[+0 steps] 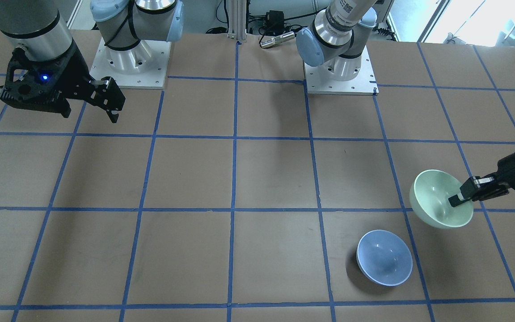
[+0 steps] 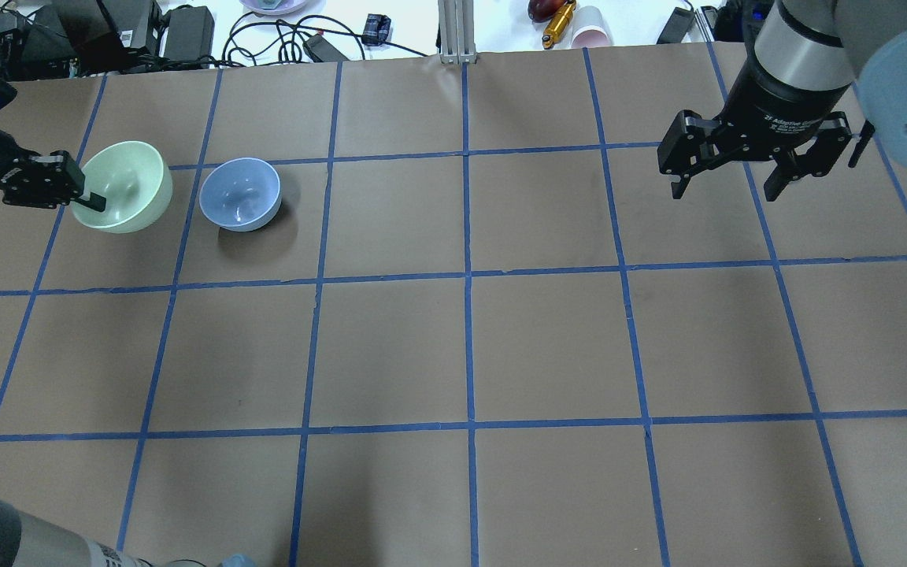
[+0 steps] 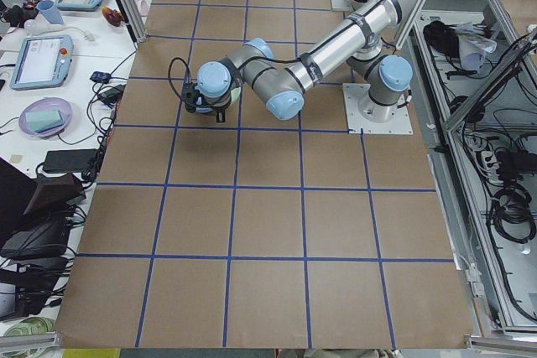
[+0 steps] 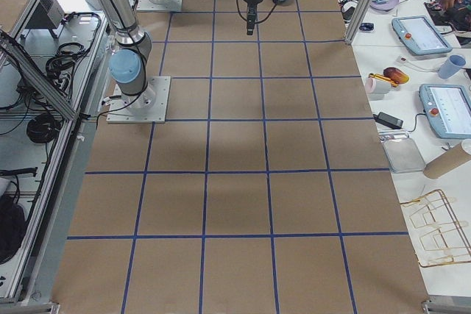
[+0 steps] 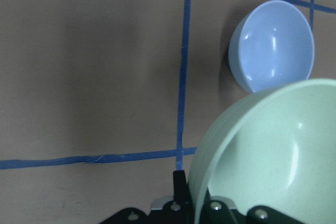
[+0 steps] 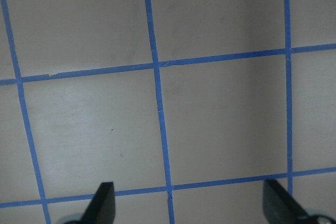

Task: Stack green bowl on blue bowl
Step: 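Lift the green bowl and carry it over the light blue bowl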

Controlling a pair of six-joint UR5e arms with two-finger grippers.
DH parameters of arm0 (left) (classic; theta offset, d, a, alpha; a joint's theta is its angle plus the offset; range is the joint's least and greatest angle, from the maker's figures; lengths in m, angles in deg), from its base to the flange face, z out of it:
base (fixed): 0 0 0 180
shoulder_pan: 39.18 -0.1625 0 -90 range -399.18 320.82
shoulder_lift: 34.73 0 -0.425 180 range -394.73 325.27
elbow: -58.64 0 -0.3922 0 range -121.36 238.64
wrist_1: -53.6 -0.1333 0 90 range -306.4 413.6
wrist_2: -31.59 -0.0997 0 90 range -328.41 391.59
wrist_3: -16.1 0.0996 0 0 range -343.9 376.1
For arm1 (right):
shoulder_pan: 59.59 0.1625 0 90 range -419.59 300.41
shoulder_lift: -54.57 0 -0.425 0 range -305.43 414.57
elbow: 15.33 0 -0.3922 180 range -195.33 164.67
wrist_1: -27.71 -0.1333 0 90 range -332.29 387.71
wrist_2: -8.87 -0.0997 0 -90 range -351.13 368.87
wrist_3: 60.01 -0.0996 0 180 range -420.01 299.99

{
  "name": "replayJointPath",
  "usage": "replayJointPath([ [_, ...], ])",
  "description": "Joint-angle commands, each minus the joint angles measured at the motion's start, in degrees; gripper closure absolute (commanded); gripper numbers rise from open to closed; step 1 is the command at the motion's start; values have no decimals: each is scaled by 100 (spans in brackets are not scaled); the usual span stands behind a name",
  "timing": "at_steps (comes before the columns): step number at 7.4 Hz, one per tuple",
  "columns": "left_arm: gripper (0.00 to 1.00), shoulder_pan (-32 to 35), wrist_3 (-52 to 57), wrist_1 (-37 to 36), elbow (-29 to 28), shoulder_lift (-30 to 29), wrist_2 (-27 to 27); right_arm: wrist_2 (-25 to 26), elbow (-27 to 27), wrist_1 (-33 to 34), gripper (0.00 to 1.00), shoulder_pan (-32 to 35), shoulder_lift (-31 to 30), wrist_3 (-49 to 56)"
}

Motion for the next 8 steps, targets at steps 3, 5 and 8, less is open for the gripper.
replayJointPath([
  [3, 100, 736, -1021, -1022, -18, -516, 137, 0, 0, 0, 0, 0, 0, 0],
  [5, 100, 904, -1091, -1280, -18, -666, 40, 0, 0, 0, 0, 0, 0, 0],
  [8, 100, 913, -1091, -1333, -18, -780, -241, 0, 0, 0, 0, 0, 0, 0],
])
